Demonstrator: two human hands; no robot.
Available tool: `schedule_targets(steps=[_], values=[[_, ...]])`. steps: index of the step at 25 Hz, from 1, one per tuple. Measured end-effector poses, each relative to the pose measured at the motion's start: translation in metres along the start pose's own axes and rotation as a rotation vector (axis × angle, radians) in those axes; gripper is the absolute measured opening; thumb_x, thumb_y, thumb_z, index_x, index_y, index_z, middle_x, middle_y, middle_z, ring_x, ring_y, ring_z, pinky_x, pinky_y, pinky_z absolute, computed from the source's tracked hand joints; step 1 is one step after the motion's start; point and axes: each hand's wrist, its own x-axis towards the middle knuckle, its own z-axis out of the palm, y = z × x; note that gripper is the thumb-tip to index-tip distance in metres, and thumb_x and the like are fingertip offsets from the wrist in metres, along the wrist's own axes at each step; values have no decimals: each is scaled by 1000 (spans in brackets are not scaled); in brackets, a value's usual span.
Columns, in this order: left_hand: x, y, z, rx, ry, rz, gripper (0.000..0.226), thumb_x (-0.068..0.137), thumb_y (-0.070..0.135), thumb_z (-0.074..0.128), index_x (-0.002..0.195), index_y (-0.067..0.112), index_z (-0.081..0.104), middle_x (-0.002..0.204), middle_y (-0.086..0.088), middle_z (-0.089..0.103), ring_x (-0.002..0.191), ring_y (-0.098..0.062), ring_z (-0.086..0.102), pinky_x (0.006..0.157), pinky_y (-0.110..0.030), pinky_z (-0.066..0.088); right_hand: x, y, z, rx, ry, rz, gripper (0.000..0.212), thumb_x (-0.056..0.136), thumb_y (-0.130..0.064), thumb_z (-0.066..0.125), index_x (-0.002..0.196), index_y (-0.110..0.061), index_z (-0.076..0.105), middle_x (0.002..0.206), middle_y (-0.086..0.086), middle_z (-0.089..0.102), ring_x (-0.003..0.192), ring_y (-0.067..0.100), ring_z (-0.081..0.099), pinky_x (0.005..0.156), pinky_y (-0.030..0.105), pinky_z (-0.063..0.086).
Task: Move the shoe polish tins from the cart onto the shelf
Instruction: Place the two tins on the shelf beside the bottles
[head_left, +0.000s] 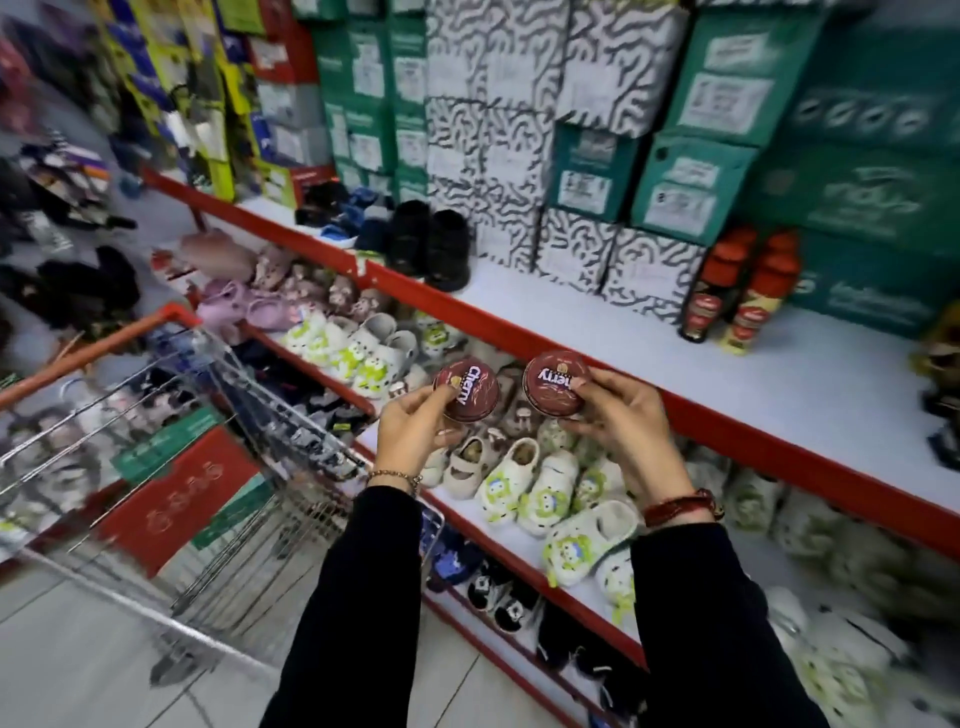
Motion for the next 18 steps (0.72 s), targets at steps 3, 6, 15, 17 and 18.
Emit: schedule_targets(steps=[3, 6, 15, 17, 18], values=[[0, 9, 53, 1, -125, 25, 14, 89, 11, 66, 76, 14, 70, 73, -12, 68, 63, -21, 61, 47, -21, 57, -7, -31, -47, 3, 74, -74, 18, 92, -1, 61, 109, -1, 67, 102, 16, 72, 70, 13, 75, 61, 28, 63], [0, 13, 111, 53, -261, 58, 16, 89, 13, 67, 74, 16, 69, 70, -8, 69, 54, -12, 65, 47, -20, 57, -14, -55, -93, 20, 154, -112, 14, 93, -2, 59, 102, -7, 68, 91, 10, 73, 66, 10, 75, 60, 28, 63], [-11, -10, 266, 349, -513, 105, 12, 81, 22, 77, 77, 13, 70, 84, -10, 74, 52, -11, 68, 60, -29, 63, -16, -73, -208, -73, 605, -107, 38, 89, -6, 68, 126, -2, 59, 109, 23, 68, 90, 32, 71, 63, 32, 64], [-13, -19, 288, 421, -511, 107, 21, 79, 23, 79, 92, 8, 72, 90, -13, 73, 55, -18, 70, 70, -40, 64, -12, -70, -222, -110, 681, -69, 40, 86, -6, 71, 124, 0, 61, 114, 24, 67, 92, 34, 72, 68, 37, 63], [-13, -23, 297, 460, -506, 109, 27, 78, 23, 80, 98, 7, 71, 91, -12, 73, 60, -25, 73, 73, -43, 64, -9, -68, -227, -129, 707, -50, 40, 84, -6, 73, 122, 0, 62, 115, 24, 67, 89, 33, 72, 65, 36, 63]])
